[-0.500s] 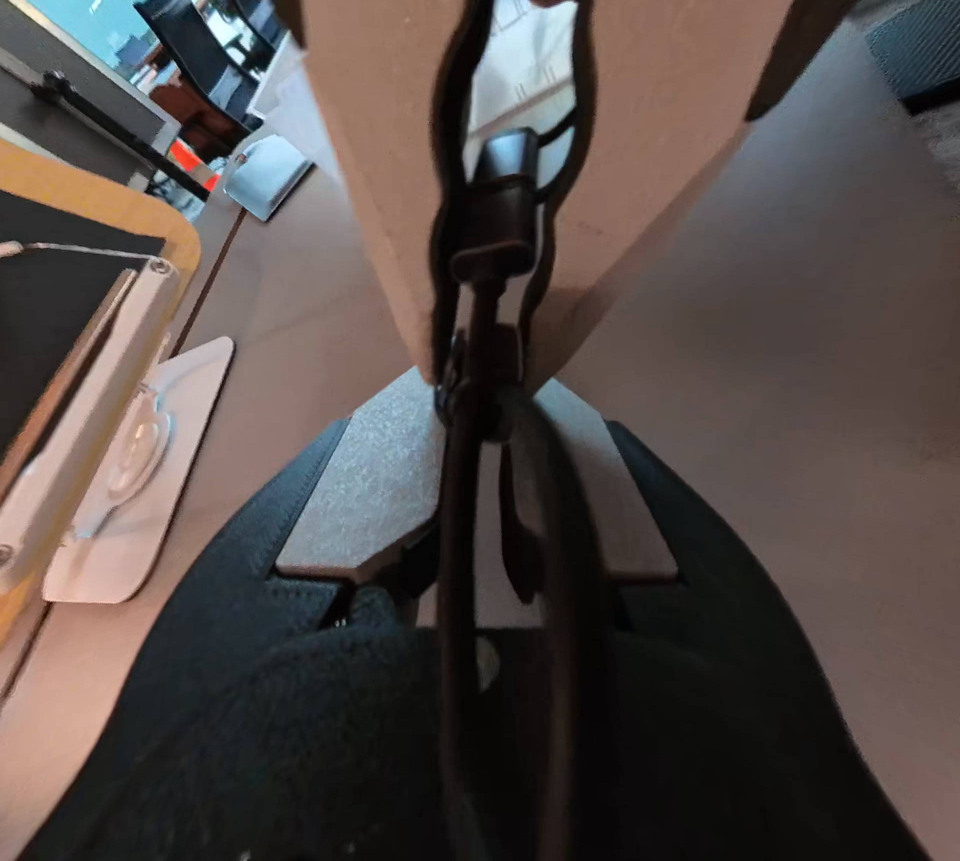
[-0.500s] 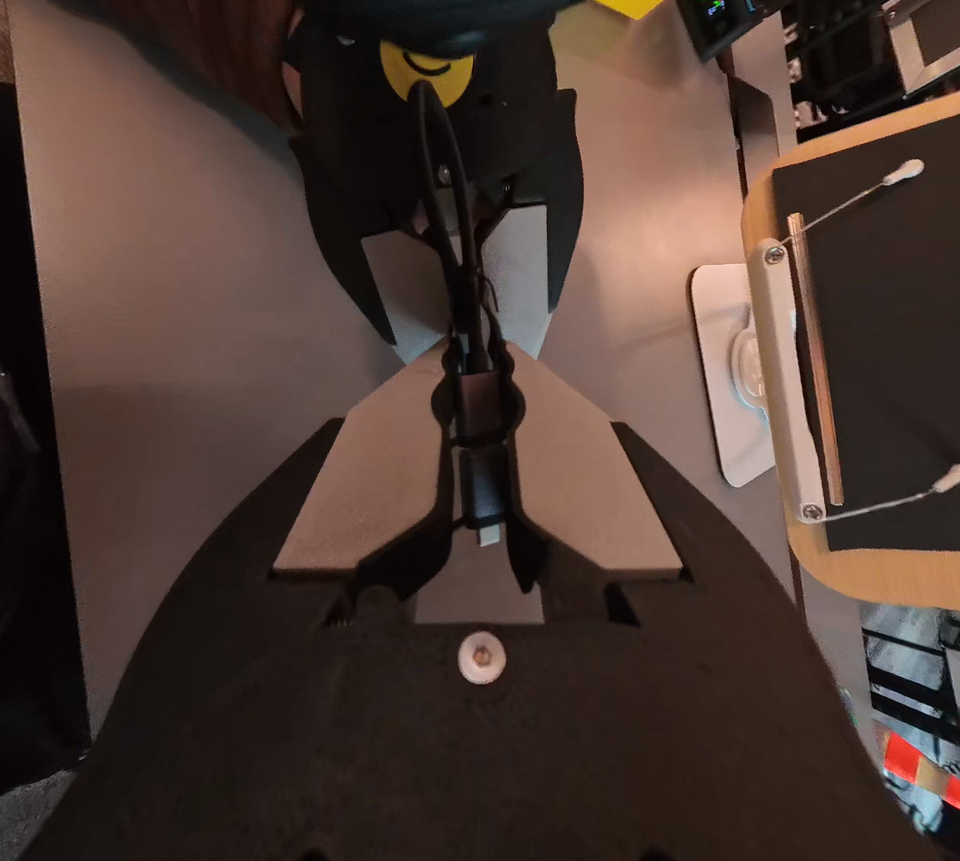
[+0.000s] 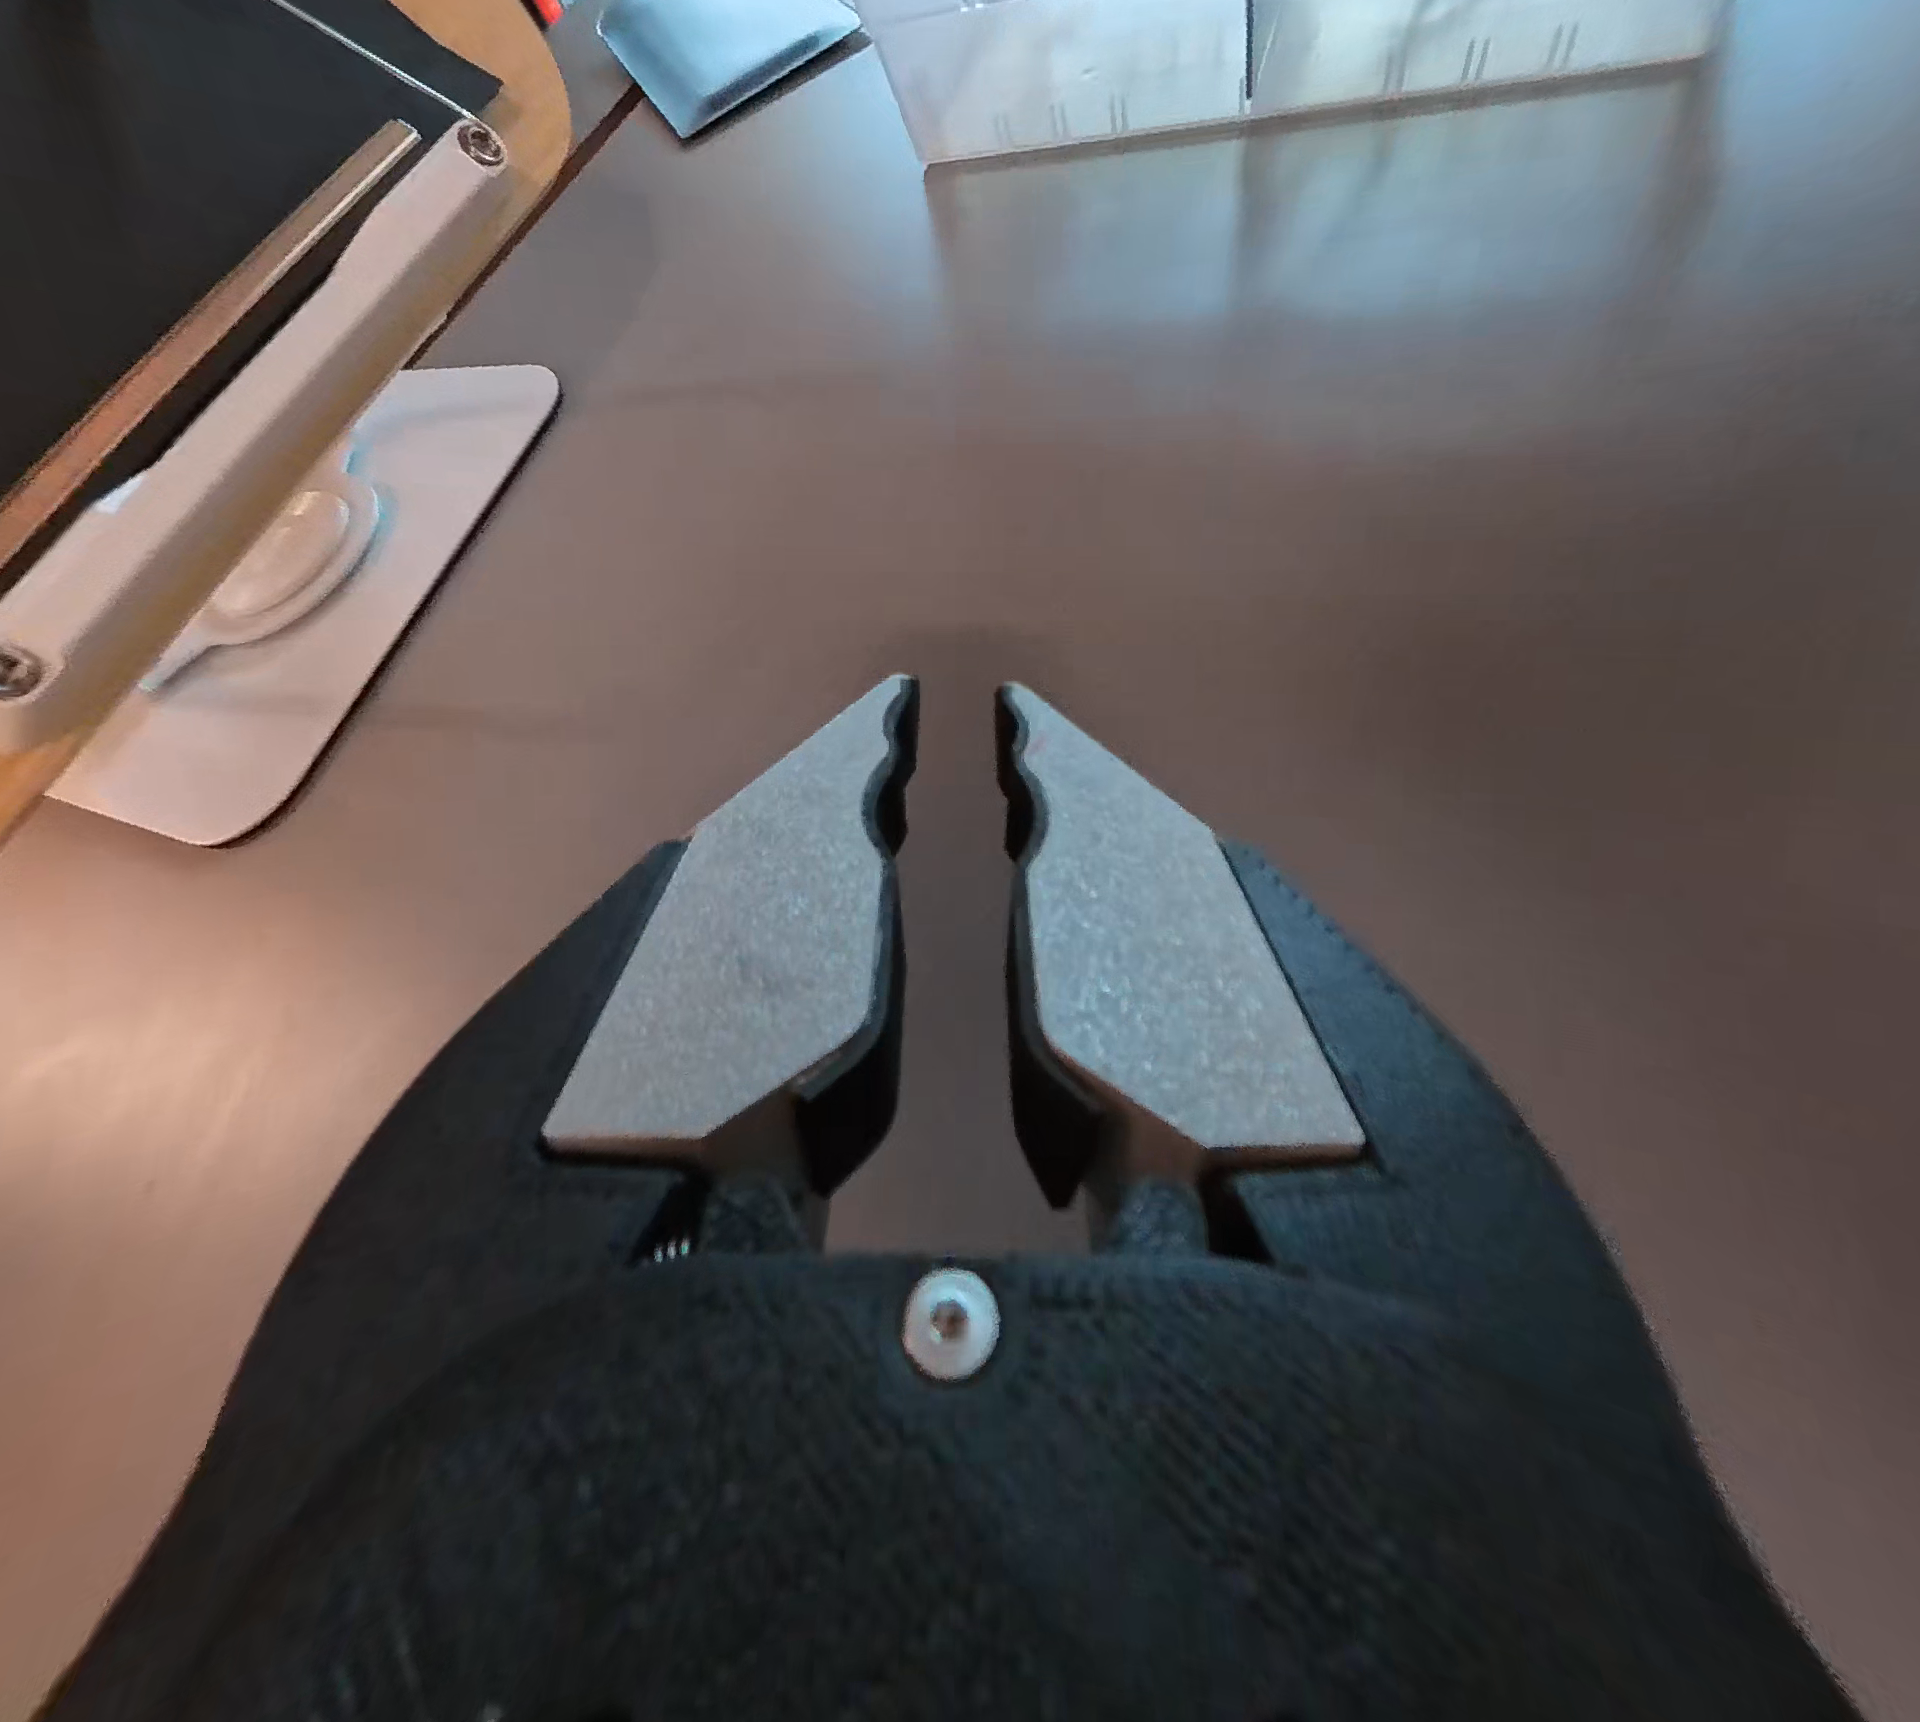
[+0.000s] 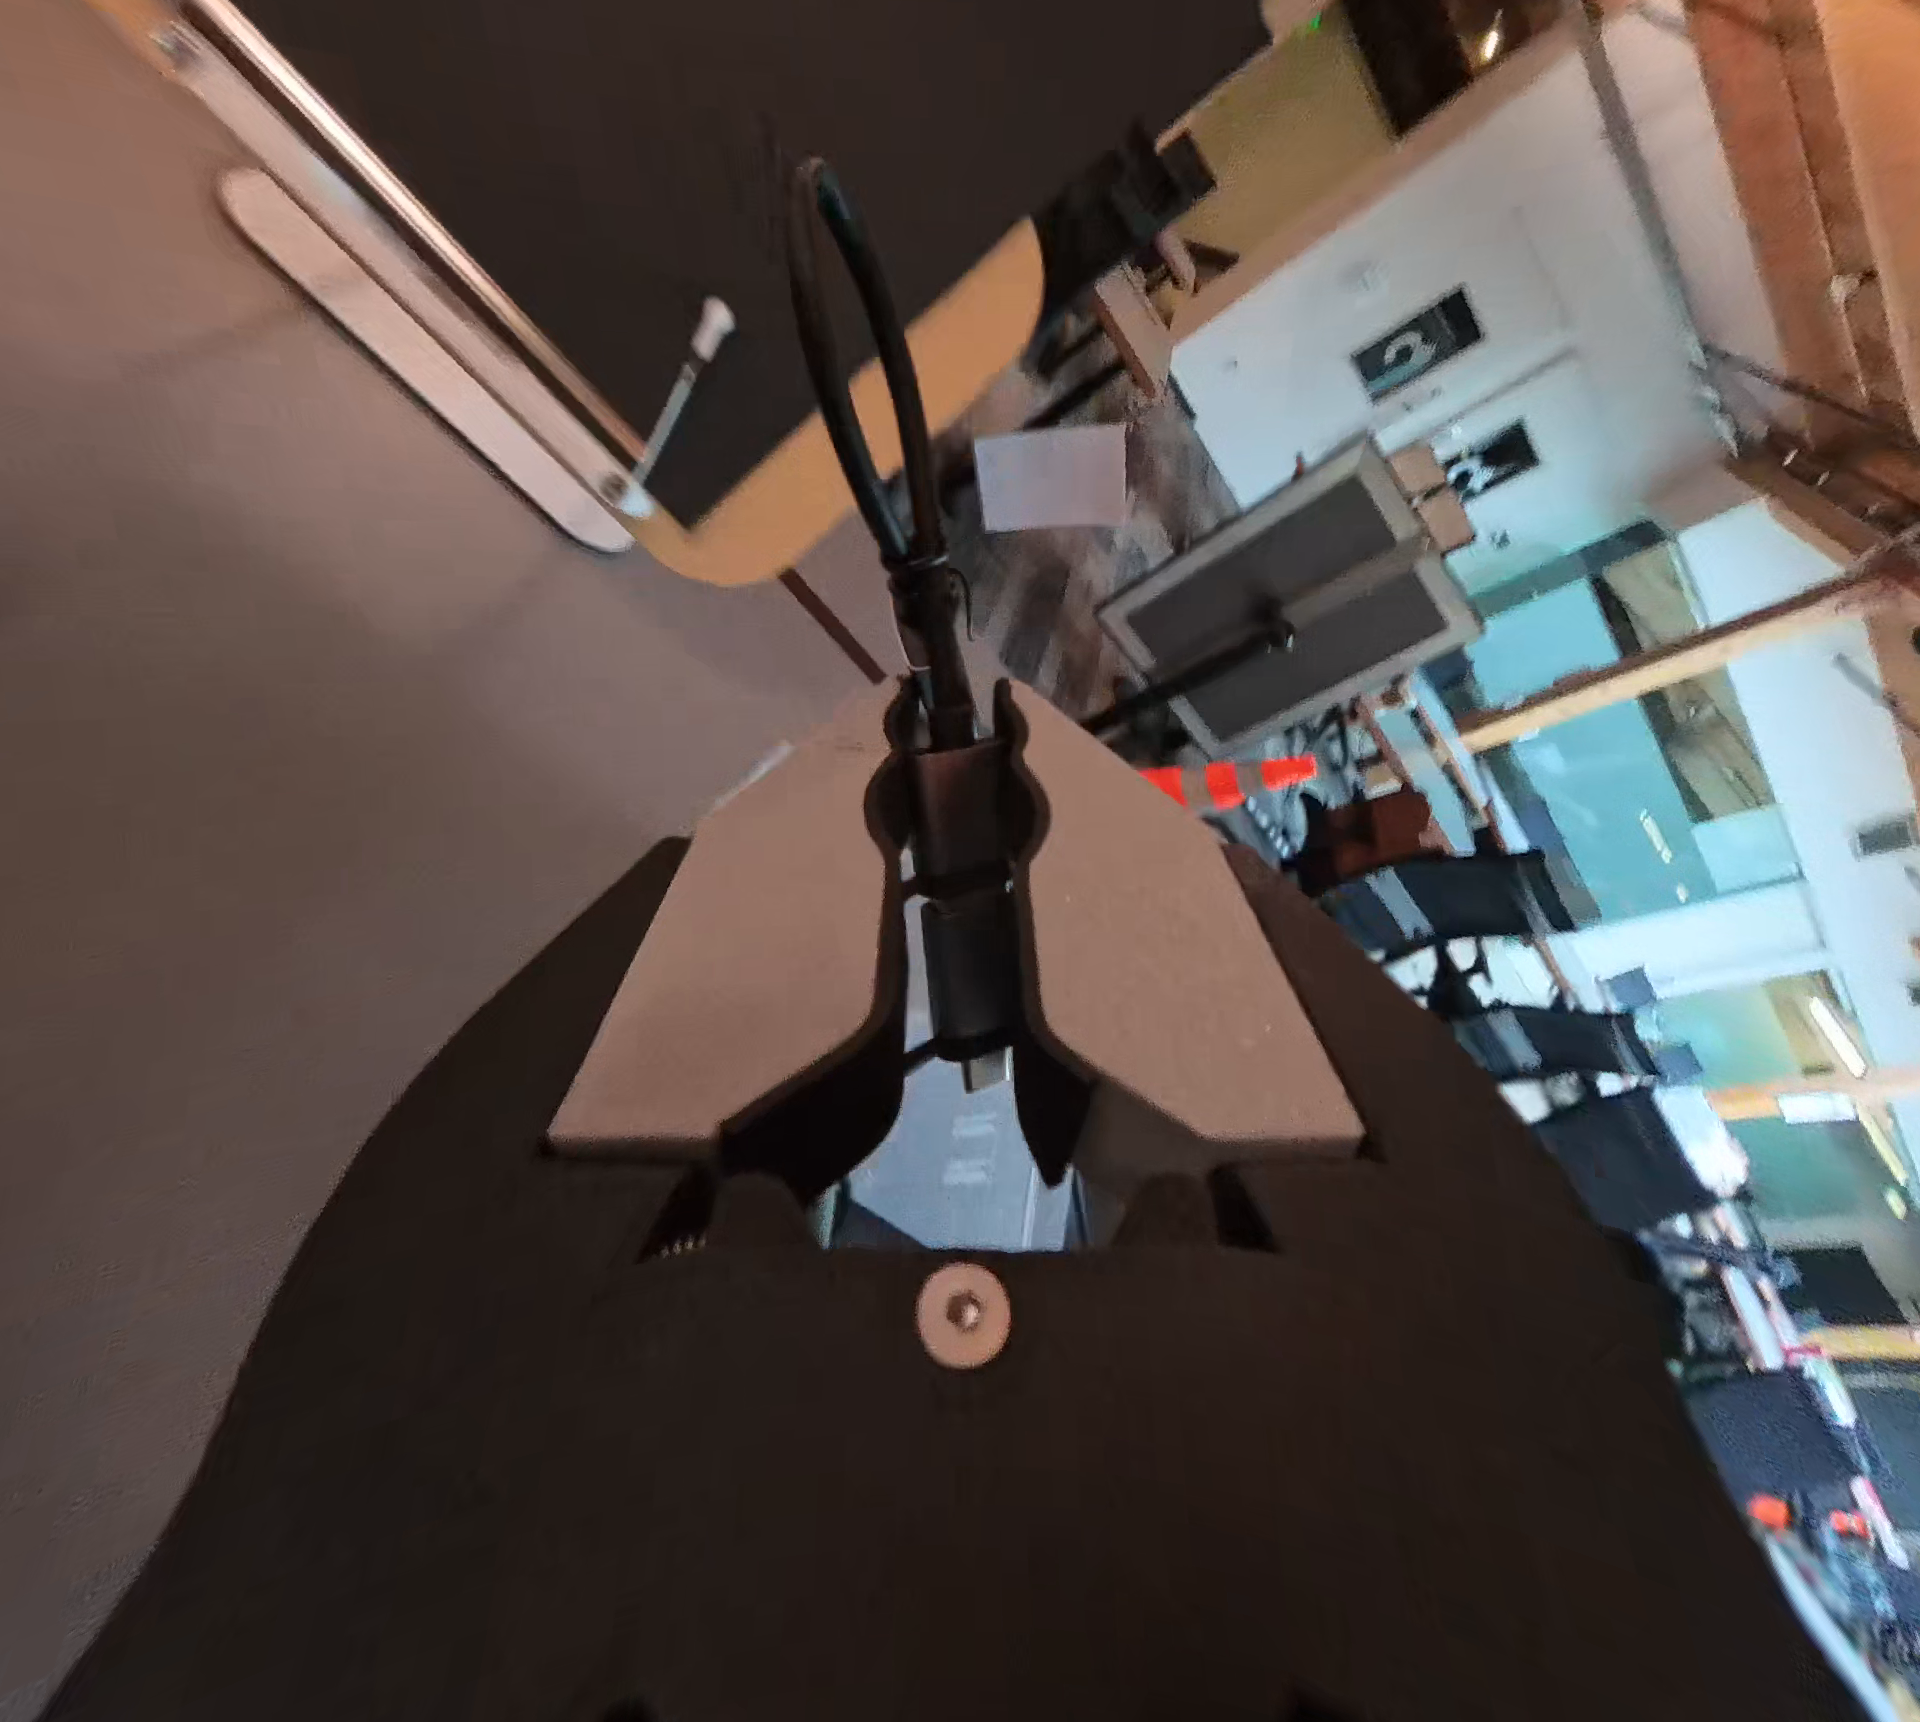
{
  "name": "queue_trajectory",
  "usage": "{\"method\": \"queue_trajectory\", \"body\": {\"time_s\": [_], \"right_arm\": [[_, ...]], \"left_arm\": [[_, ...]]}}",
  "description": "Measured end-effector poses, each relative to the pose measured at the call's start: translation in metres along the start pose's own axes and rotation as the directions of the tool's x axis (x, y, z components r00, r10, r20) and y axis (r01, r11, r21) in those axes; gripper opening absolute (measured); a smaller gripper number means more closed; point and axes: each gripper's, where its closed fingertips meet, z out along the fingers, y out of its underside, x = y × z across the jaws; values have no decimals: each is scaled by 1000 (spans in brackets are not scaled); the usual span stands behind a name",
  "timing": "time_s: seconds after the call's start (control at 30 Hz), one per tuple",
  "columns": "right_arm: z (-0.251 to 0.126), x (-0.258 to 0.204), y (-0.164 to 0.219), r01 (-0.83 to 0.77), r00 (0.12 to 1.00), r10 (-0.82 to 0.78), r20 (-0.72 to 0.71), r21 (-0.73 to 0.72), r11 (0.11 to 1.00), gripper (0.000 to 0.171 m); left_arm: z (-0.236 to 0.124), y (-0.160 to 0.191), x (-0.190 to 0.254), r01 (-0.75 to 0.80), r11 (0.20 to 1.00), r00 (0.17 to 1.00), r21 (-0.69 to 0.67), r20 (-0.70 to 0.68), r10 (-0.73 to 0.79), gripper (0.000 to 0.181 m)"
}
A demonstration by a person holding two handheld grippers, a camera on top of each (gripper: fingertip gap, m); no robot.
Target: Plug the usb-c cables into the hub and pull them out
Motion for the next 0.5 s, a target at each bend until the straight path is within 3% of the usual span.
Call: {"method": "queue_trajectory", "body": {"time_s": [0.13,0.27,0.4,0.5], "right_arm": [[48,23,88,-91,995,100,23,-243,966,24],[79,1,162,-199,959,268,90,-458,867,40],[76,-10,115,-368,893,426,149,-305,878,36],[66,-49,42,-455,791,487,370,-177,873,48]], "left_arm": [[2,4,-1,-2,1000,1000,-24,19,2,10],[3,8,-6,47,998,999,-30,8,-47,11],[3,11,-9,68,997,998,-42,13,-68,11],[4,10,-6,63,997,998,-39,3,-63,12]]}}
